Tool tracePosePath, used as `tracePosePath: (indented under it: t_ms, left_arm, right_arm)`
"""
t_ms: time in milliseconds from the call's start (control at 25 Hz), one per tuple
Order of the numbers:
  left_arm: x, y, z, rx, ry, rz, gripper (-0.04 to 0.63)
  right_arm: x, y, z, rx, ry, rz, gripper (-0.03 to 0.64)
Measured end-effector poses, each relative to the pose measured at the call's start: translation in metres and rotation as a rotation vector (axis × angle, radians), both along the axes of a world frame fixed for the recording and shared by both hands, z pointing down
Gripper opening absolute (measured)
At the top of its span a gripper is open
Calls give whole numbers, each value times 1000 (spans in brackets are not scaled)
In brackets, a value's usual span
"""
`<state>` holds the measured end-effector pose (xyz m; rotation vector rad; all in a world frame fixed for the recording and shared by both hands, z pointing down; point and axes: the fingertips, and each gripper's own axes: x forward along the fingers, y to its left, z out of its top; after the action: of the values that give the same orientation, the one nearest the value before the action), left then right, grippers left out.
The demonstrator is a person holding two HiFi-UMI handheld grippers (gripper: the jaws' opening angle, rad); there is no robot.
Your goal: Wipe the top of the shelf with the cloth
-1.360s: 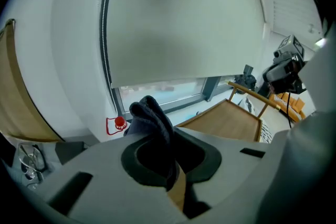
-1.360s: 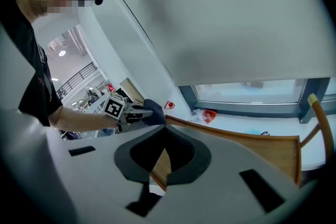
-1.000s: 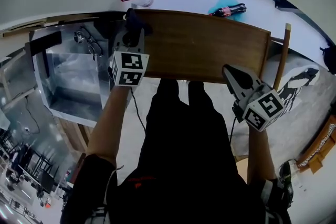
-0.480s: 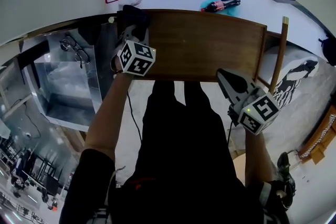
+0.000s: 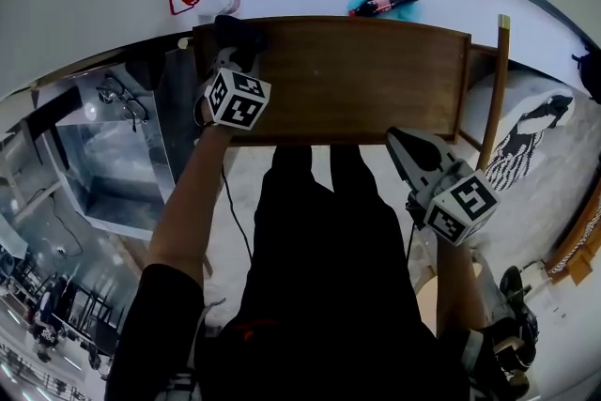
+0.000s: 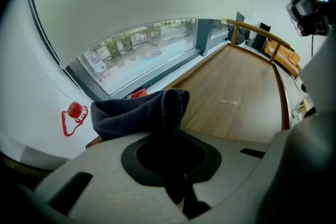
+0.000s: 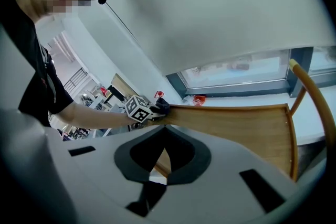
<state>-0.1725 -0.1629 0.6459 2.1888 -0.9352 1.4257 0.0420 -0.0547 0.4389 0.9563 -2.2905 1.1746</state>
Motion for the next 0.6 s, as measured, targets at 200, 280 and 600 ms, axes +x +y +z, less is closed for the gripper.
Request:
tracePosePath:
  t_ms: [200, 280, 600]
  left_arm:
    - [24, 4, 2, -12, 6, 38, 38]
    - [36, 6, 3, -18, 7, 59, 38]
    - [103, 13, 5, -31, 23, 166, 38]
  right_arm:
    - [14, 8, 2, -1, -13, 25, 5]
    - [20, 10, 2, 0, -18, 37, 5]
    - [55, 21, 3, -1, -29, 91, 5]
